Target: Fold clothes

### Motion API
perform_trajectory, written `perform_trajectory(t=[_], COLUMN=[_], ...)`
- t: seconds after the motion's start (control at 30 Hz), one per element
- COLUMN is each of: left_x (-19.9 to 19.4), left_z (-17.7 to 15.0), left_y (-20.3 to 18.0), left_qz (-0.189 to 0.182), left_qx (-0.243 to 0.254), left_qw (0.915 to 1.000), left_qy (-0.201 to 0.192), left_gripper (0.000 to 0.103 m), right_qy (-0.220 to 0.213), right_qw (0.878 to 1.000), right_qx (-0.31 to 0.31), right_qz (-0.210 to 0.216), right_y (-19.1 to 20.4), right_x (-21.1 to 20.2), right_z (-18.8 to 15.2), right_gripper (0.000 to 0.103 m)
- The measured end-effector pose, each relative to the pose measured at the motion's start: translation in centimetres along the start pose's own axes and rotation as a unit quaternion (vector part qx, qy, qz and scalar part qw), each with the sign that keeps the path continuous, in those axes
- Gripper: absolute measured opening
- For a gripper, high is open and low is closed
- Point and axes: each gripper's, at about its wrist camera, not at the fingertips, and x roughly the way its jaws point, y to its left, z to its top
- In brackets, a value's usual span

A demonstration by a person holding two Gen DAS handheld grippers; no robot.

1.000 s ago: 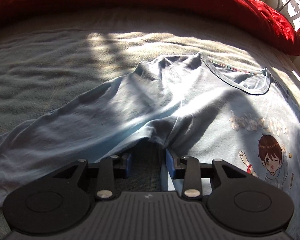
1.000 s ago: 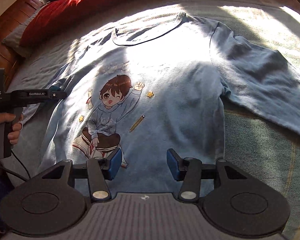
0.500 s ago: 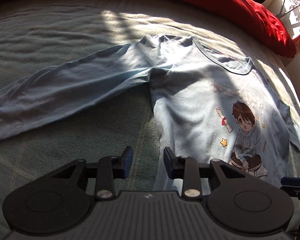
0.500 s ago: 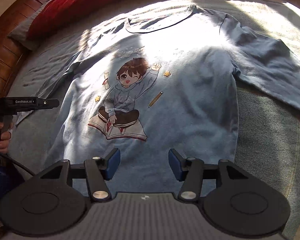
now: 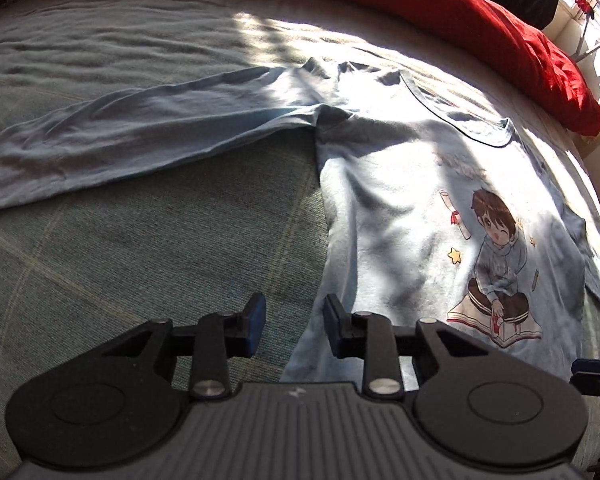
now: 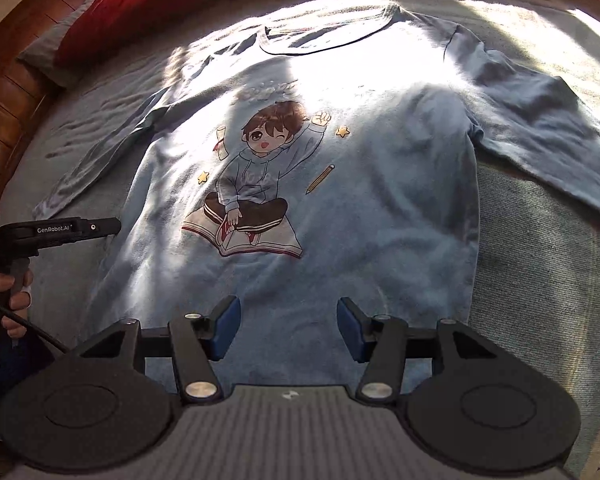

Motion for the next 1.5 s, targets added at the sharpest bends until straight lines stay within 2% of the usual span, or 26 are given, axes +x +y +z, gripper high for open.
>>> perform_trajectory(t=[0.17, 0.4, 0.5, 0.57, 0.6, 0.73, 0.77, 0.87, 0.97, 1.03, 1.13, 1.27, 1.33, 1.37, 1.4, 1.5], left_x=[0.6, 1.0, 1.4, 1.7, 1.9, 2.5, 2.6, 2.2, 1.0, 0.4, -0.4, 0.6, 2.1, 2.9, 3.6, 4.9], left_z=[-0.2, -0.7, -1.3, -1.9, -2.1, -2.4, -2.3, -1.4, -0.3, 0.7, 1.8, 2.8, 3.2, 3.4, 3.7, 4.8], left_y=[-0.4, -2.4, -4.1, -5.5, -6.0, -6.9, -7.0, -5.8, -4.1, -2.5, -1.5, -3.6, -5.0, -5.5, -5.7, -4.8], left_qz=[0.010, 0.035, 0.064, 0.084, 0.088, 0.082, 0.079, 0.062, 0.106, 0.119, 0.077, -0.014, -0.037, -0.037, -0.019, 0.074], left_qx=[0.012, 0.077, 0.137, 0.192, 0.211, 0.240, 0.242, 0.203, 0.186, 0.152, 0.119, 0.111, 0.111, 0.114, 0.122, 0.138], left_qw=[0.9999, 0.9964, 0.9885, 0.9778, 0.9734, 0.9674, 0.9671, 0.9771, 0.9768, 0.9812, 0.9898, 0.9936, 0.9929, 0.9924, 0.9917, 0.9862], left_qy=[0.003, -0.003, -0.005, -0.010, -0.010, 0.001, 0.005, 0.013, -0.001, 0.002, -0.005, -0.015, -0.021, -0.028, -0.038, -0.054], left_gripper=[0.029, 0.029, 0.029, 0.028, 0.022, 0.000, 0.000, 0.000, 0.000, 0.000, 0.002, 0.006, 0.016, 0.019, 0.023, 0.025], right_qy=[-0.001, 0.002, 0.004, 0.006, 0.007, 0.008, 0.009, 0.009, 0.006, 0.005, 0.003, -0.002, -0.008, -0.012, -0.013, -0.007], right_qw=[1.000, 1.000, 1.000, 1.000, 1.000, 1.000, 1.000, 1.000, 1.000, 1.000, 1.000, 1.000, 1.000, 1.000, 1.000, 0.999], right_qx=[0.004, 0.006, 0.005, 0.003, 0.002, 0.000, 0.000, 0.000, -0.002, -0.003, -0.004, 0.002, -0.003, -0.008, -0.016, -0.034], right_qz=[-0.003, -0.008, -0.015, -0.023, -0.025, -0.025, -0.025, -0.023, -0.025, -0.025, -0.025, -0.016, -0.011, -0.008, -0.007, -0.017], right_y=[-0.2, 0.0, 0.0, 0.1, 0.1, 0.3, 0.4, 0.5, 0.7, 0.6, 0.5, 0.5, 0.9, 1.1, 1.4, 1.5], right_x=[-0.3, -0.2, 0.0, 0.1, 0.2, 0.5, 0.5, 0.6, 0.5, 0.4, 0.4, 0.7, 1.1, 1.4, 1.9, 3.0], right_z=[-0.4, -1.0, -1.1, -1.1, -1.1, -1.0, -1.0, -0.9, -0.8, -0.7, -0.6, 0.0, 0.5, 0.9, 1.3, 2.2], right_gripper=[0.059, 0.059, 0.059, 0.059, 0.059, 0.059, 0.059, 0.059, 0.059, 0.059, 0.059, 0.059, 0.059, 0.060, 0.064, 0.065])
